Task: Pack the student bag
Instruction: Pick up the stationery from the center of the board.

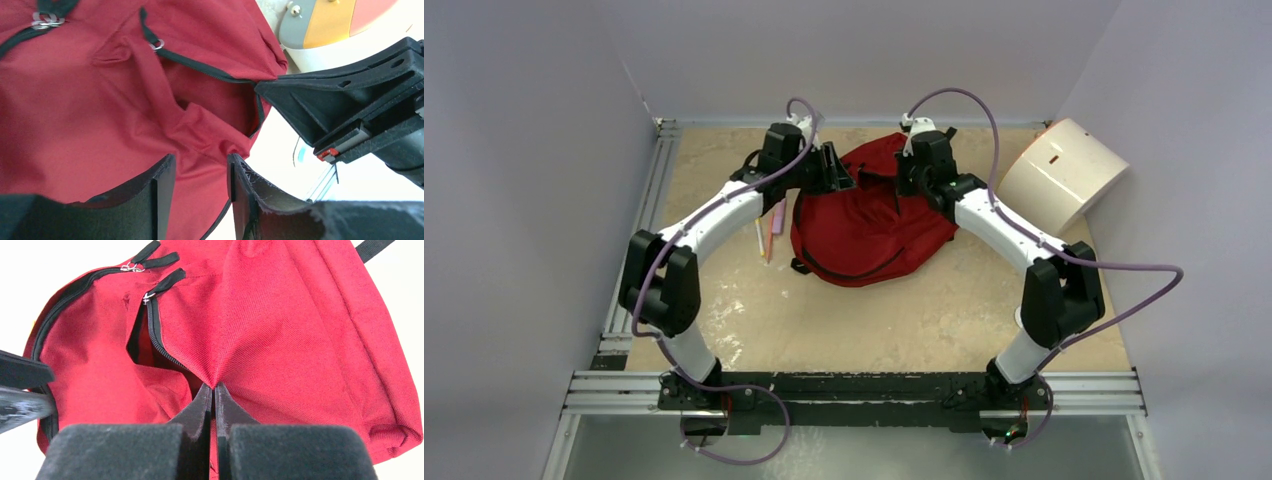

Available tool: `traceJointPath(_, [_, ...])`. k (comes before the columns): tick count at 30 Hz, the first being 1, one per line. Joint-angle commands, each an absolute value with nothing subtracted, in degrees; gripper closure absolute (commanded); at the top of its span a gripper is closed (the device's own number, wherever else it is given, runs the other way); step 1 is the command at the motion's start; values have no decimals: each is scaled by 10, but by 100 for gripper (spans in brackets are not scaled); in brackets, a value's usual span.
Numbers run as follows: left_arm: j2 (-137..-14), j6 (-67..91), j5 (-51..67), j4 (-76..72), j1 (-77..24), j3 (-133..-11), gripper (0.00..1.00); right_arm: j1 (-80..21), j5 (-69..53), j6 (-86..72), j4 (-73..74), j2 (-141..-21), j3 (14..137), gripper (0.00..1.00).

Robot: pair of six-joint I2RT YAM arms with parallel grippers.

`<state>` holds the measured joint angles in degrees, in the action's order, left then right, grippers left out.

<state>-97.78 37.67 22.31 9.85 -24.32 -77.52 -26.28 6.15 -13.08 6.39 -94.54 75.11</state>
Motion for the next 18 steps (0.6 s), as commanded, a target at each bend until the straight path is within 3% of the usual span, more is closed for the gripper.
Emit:
traceJointPath(1, [-1013, 389, 242, 60, -266, -817, 60, -261, 38, -146, 10, -904, 757, 100])
traceJointPath(18, [-960, 322, 159, 120, -267, -747, 58, -260, 62, -186, -22, -878, 712, 100])
